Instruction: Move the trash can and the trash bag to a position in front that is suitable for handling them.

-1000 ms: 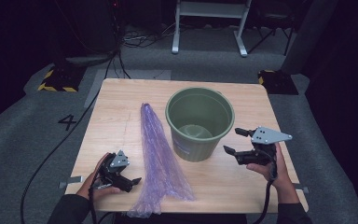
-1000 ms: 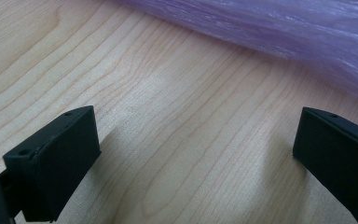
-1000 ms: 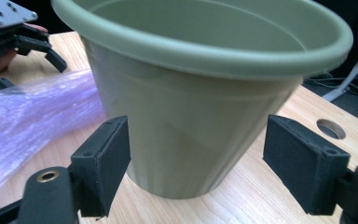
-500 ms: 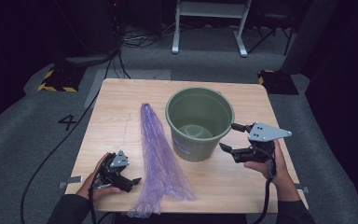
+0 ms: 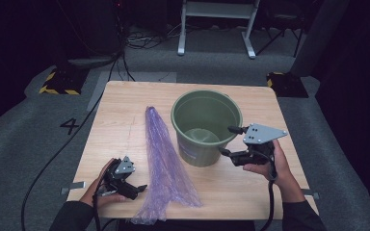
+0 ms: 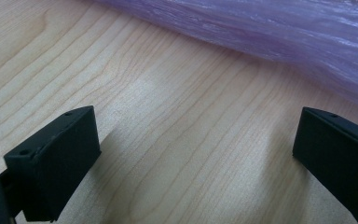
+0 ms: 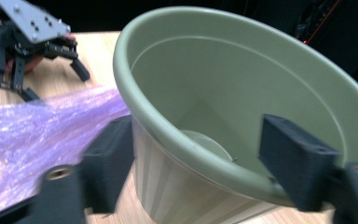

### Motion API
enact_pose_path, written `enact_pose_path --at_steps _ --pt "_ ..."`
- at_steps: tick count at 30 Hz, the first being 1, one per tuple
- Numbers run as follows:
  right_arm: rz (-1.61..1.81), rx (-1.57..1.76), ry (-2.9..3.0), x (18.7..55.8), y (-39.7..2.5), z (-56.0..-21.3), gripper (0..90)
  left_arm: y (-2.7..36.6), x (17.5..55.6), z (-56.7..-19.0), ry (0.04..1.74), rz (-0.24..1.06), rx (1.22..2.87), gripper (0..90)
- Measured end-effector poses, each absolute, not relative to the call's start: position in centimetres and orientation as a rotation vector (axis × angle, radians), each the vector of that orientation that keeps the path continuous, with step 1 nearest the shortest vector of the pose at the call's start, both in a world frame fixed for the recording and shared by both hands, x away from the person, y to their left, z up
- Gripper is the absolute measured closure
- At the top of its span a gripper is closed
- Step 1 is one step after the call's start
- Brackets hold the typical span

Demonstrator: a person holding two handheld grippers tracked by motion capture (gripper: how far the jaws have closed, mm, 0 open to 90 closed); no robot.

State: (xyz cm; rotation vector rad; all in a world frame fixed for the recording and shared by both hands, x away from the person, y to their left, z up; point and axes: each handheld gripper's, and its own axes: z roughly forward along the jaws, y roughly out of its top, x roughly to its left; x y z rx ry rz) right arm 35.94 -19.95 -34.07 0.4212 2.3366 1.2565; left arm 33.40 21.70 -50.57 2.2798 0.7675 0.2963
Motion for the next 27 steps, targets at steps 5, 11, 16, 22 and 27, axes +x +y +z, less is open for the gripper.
enact_pose_path --at_steps 5,11,16,22,27 --pt "1.261 0.349 2.354 35.7 -19.7 -33.8 54.3 21.7 33.4 -50.6 0.767 0.297 2.28 0.3" --pt "1.265 0.313 2.351 35.5 -20.1 -33.3 67.0 21.6 33.4 -50.6 0.767 0.296 2.28 0.2" --pt "1.187 0.232 2.43 35.6 -19.2 -33.0 53.7 21.4 33.4 -50.6 0.759 0.291 2.284 0.2" --pt "1.082 0.182 2.547 36.7 -17.3 -32.7 60.3 21.4 33.4 -50.6 0.755 0.289 2.285 0.2" --pt "1.084 0.118 2.594 37.0 -16.6 -32.5 67.9 21.4 33.4 -50.6 0.755 0.289 2.285 0.2"
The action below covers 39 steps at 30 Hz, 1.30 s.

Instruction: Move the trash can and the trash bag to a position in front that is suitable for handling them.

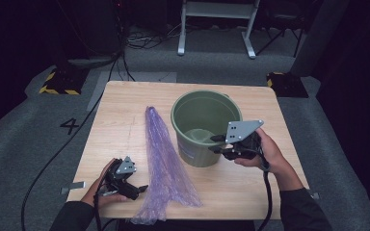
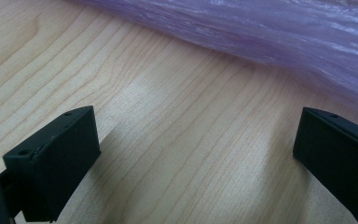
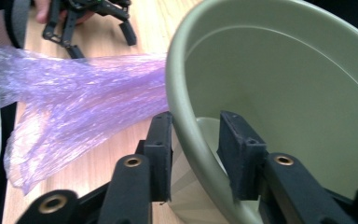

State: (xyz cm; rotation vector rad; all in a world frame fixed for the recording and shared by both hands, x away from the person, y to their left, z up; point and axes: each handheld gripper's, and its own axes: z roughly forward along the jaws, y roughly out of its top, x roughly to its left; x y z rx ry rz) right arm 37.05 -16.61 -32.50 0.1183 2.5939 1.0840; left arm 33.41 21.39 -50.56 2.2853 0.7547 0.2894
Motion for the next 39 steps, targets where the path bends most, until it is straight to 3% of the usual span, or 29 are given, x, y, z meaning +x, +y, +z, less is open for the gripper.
enact_pose_path --at_steps 7,12,14,16,19,31,39 --pt "1.053 0.068 2.617 36.5 -16.0 -32.2 75.9 21.3 33.4 -50.6 0.758 0.293 2.285 0.1" --pt "1.055 0.081 2.611 36.1 -16.7 -32.3 75.4 21.2 33.4 -50.6 0.755 0.291 2.284 0.1" --pt "1.064 0.102 2.594 36.0 -17.1 -32.4 70.1 21.2 33.4 -50.5 0.755 0.292 2.287 0.1" --pt "1.091 0.162 2.516 35.4 -17.7 -32.5 49.8 21.0 33.3 -50.6 0.751 0.29 2.285 0.3" --pt "1.143 0.226 2.418 34.4 -19.0 -32.5 39.9 20.9 33.2 -50.5 0.739 0.291 2.289 0.3" --pt "1.203 0.539 2.189 32.0 -26.6 -33.1 28.5 20.8 32.1 -50.2 0.633 0.286 2.332 2.8" --pt "1.229 0.754 2.158 32.1 -30.8 -38.5 27.3 20.4 31.9 -50.3 0.611 0.263 2.328 2.9"
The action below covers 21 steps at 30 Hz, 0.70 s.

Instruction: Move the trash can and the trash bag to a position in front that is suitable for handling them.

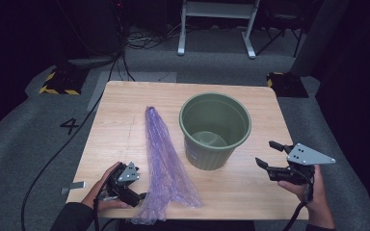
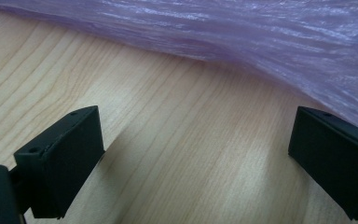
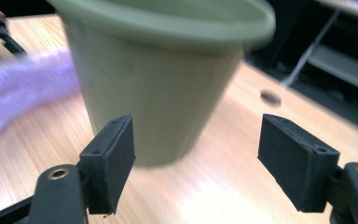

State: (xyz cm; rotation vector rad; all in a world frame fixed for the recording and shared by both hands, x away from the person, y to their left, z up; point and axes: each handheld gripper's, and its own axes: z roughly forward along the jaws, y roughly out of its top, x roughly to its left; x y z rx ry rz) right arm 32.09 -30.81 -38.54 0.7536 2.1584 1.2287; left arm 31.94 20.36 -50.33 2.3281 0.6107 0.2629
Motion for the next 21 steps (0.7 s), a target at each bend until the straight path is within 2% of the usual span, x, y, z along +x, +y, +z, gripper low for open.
enact_pose_path --at_steps 9,21 --pt "1.157 0.949 2.227 33.9 -32.3 -44.5 29.3 19.2 32.0 -50.4 0.586 0.26 2.327 1.8" --pt "1.081 0.868 2.383 34.6 -30.5 -46.9 31.9 17.6 33.0 -50.5 0.639 0.249 2.315 0.2"
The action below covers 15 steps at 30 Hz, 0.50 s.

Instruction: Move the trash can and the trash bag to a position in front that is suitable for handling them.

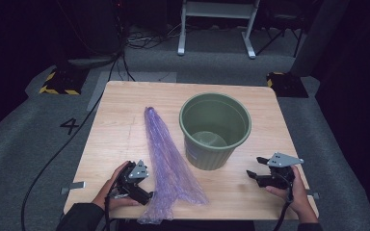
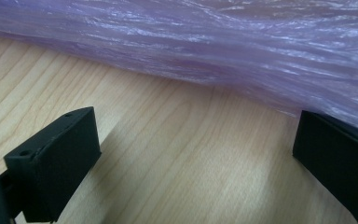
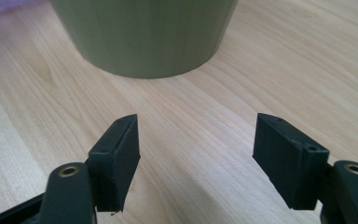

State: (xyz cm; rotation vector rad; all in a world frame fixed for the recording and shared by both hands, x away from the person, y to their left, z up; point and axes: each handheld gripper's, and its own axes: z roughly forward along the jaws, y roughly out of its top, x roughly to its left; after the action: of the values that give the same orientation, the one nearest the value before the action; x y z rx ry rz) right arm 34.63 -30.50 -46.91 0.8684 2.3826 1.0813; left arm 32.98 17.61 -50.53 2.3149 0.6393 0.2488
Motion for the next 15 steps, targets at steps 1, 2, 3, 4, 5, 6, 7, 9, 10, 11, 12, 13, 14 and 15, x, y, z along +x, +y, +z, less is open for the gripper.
enact_pose_path --at_steps 1,2,3,4,5,6,7,9,10,11,12,13,14,15 --pt "1.08 0.859 2.391 34.7 -30.4 -47.0 31.9 17.5 33.0 -50.5 0.637 0.25 2.313 0.2" --pt "1.08 0.861 2.396 34.7 -30.3 -47.1 31.9 17.4 33.0 -50.5 0.638 0.248 2.314 0.2" --pt "1.081 0.861 2.398 34.7 -30.3 -47.1 31.8 17.3 33.1 -50.5 0.636 0.249 2.316 0.2" --pt "1.08 0.861 2.399 34.8 -30.2 -47.2 31.7 17.1 33.2 -50.5 0.637 0.246 2.312 0.2" --pt "1.08 0.861 2.399 34.8 -30.2 -47.2 31.7 17.1 33.2 -50.5 0.637 0.246 2.312 0.2" --pt "1.085 0.869 2.403 34.8 -30.2 -47.3 31.7 17.0 33.2 -50.5 0.634 0.249 2.314 0.2" --pt "1.082 0.871 2.405 34.9 -30.2 -47.4 31.6 16.8 33.3 -50.5 0.63 0.247 2.317 0.2" --pt "1.079 0.876 2.411 35.0 -30.2 -47.5 31.4 16.4 33.4 -50.5 0.628 0.248 2.314 0.2" --pt "1.079 0.876 2.414 35.0 -30.2 -47.6 31.4 15.9 33.6 -50.5 0.621 0.246 2.316 0.2" --pt "1.079 0.877 2.415 35.0 -30.1 -47.6 31.4 15.9 33.6 -50.5 0.621 0.246 2.316 0.2" --pt "1.077 0.877 2.417 35.0 -30.1 -47.7 31.2 15.6 33.7 -50.5 0.615 0.242 2.319 0.2" --pt "1.075 0.879 2.418 35.1 -30.2 -47.7 31.2 15.0 34.0 -50.5 0.606 0.235 2.321 0.2" --pt "1.074 0.881 2.421 35.1 -30.2 -47.8 31.2 15.0 34.0 -50.5 0.606 0.235 2.321 0.2" --pt "1.075 0.882 2.421 35.1 -30.2 -47.9 31.2 14.6 34.2 -50.5 0.595 0.233 2.325 0.2"
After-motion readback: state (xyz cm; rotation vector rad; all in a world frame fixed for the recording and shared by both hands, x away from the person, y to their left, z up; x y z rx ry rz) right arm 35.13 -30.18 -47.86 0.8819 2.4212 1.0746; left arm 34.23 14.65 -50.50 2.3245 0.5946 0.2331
